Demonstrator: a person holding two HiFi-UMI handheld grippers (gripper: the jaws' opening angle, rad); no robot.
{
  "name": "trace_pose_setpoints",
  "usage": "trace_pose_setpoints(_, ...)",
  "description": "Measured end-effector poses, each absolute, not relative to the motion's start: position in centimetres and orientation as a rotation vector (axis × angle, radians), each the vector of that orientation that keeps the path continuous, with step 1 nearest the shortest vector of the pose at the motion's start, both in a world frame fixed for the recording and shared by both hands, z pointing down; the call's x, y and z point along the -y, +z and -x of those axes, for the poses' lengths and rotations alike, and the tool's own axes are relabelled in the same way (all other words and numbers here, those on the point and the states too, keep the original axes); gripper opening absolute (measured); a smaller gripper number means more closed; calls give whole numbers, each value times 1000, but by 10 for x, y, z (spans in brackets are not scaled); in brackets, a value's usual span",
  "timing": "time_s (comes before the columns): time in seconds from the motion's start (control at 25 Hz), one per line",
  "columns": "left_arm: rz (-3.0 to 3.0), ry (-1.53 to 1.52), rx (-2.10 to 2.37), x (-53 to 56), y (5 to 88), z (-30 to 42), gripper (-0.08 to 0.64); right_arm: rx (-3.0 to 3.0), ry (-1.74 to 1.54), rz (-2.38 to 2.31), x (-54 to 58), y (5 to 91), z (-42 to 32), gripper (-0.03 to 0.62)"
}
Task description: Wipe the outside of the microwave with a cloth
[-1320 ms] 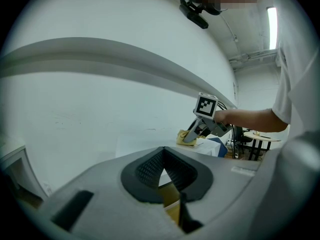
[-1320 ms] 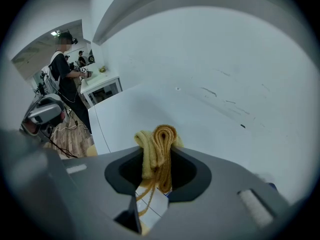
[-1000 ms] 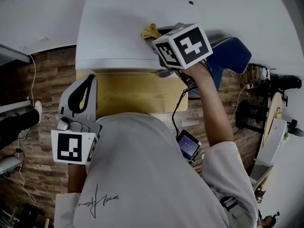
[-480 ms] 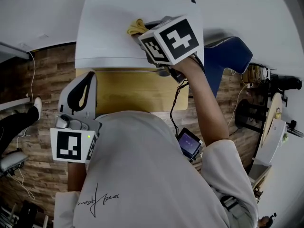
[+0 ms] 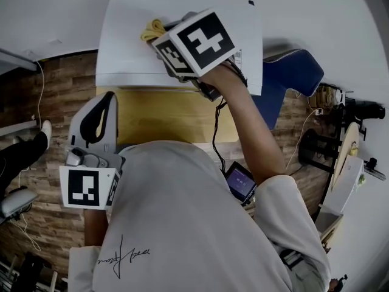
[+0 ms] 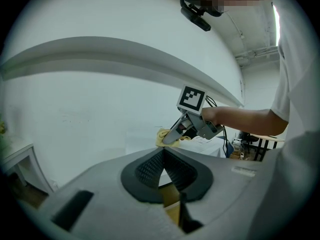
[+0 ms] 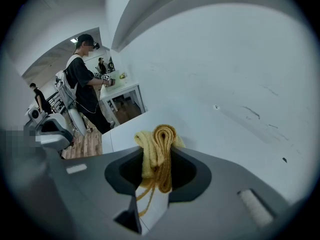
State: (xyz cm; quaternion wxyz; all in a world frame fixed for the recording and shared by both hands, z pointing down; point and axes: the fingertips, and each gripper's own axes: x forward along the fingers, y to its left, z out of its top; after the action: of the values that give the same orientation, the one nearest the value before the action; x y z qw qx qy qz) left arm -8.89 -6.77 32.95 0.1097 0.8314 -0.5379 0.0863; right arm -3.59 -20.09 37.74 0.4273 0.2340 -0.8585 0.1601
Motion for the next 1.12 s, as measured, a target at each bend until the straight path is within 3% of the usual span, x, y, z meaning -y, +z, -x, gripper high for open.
trace_pose_setpoints(0.76,-2376,241,1647,70,333,127,-8,2245,419,-420,192,376,132,120)
trace_pose_setpoints(1.12,-2369,230,1679,70,324,136,-8,2485,649,-257,155,349,152,120)
